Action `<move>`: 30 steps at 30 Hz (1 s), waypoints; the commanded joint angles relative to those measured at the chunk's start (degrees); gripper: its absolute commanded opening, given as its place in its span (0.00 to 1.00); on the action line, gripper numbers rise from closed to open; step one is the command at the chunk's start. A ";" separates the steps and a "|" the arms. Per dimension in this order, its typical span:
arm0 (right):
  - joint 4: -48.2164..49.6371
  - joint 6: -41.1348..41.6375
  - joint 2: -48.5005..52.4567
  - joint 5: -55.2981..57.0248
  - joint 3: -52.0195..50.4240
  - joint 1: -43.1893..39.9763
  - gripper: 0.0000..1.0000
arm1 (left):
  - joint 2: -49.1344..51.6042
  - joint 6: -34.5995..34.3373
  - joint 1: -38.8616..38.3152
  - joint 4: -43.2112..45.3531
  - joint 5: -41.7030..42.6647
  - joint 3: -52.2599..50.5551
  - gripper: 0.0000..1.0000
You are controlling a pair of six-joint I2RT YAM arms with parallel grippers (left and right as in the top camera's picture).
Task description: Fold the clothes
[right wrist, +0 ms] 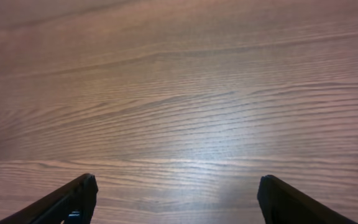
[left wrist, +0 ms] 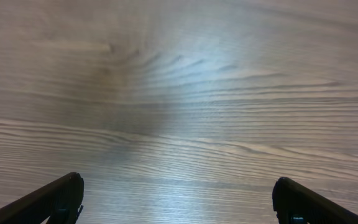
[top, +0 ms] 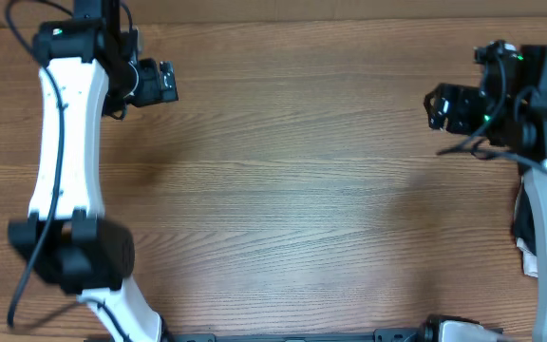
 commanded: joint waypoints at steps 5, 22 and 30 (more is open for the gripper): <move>1.38 -0.42 -20.59 1.14 -12.63 -0.07 0.86 | -24.04 1.46 -5.42 7.87 -4.13 -18.86 1.00; -9.53 0.04 -35.52 1.95 -22.14 -0.07 1.00 | -65.29 -2.21 -5.31 13.27 -10.93 -61.83 1.00; -9.53 0.04 -35.52 1.95 -22.14 -0.07 1.00 | -65.00 -2.21 -5.31 13.09 -10.93 -61.83 1.00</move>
